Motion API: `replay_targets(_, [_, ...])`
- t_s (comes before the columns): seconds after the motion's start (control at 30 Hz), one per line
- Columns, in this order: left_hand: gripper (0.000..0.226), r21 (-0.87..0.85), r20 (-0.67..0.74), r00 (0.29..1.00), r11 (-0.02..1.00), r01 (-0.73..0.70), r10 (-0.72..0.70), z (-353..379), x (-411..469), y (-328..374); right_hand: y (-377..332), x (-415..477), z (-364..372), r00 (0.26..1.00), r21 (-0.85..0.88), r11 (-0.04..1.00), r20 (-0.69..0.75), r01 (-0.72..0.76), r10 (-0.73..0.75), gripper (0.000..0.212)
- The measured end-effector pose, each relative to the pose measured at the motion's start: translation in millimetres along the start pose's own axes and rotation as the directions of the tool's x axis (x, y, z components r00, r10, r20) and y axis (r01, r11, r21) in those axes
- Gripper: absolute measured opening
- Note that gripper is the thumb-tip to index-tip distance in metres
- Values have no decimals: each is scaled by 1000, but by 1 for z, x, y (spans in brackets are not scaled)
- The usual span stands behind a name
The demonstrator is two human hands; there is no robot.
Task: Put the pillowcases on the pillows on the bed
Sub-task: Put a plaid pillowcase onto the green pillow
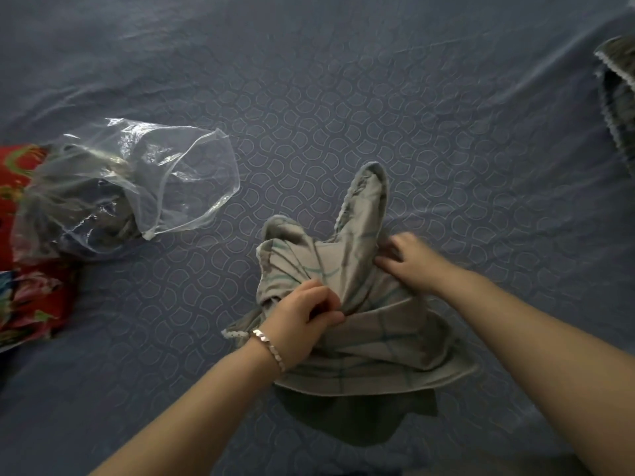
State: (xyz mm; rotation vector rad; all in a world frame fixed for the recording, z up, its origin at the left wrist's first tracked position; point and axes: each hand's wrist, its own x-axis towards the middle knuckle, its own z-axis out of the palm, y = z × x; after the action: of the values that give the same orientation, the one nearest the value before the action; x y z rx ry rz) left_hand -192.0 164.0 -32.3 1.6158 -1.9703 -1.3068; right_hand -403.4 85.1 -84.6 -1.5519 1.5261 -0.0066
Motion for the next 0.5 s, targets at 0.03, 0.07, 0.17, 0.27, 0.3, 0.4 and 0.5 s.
replay_targets(0.03, [34,16,15,1000,1000,5,-6,-3,-3,-1,1,4,10,999,15,1000,38,-9,8,39])
replay_targets(0.07, [35,18,13,1000,1000,26,-26,-5,-6,-4,2,6,17,999,40,999,37,-30,28,36])
replay_targets(0.17, [26,-160,-103,966,963,219,-237,-7,-9,-11,5,-4,28,989,186,982,-143,-19,46,19])
replay_targets(0.27, [8,-223,-336,791,859,460,-511,-19,6,-30,7,-23,34,944,482,876,-281,-16,172,22])
replay_targets(0.3, [22,-168,-350,733,809,564,-584,-24,11,-39,9,-29,36,929,514,857,-300,-34,216,20])
replay_targets(0.4, [27,-154,-116,648,658,737,-753,-24,22,-59,17,-43,43,920,527,846,-288,-79,265,19])
replay_targets(0.5, [27,-263,-111,686,687,678,-719,-14,24,-61,28,-47,37,910,408,899,-295,-156,292,20])
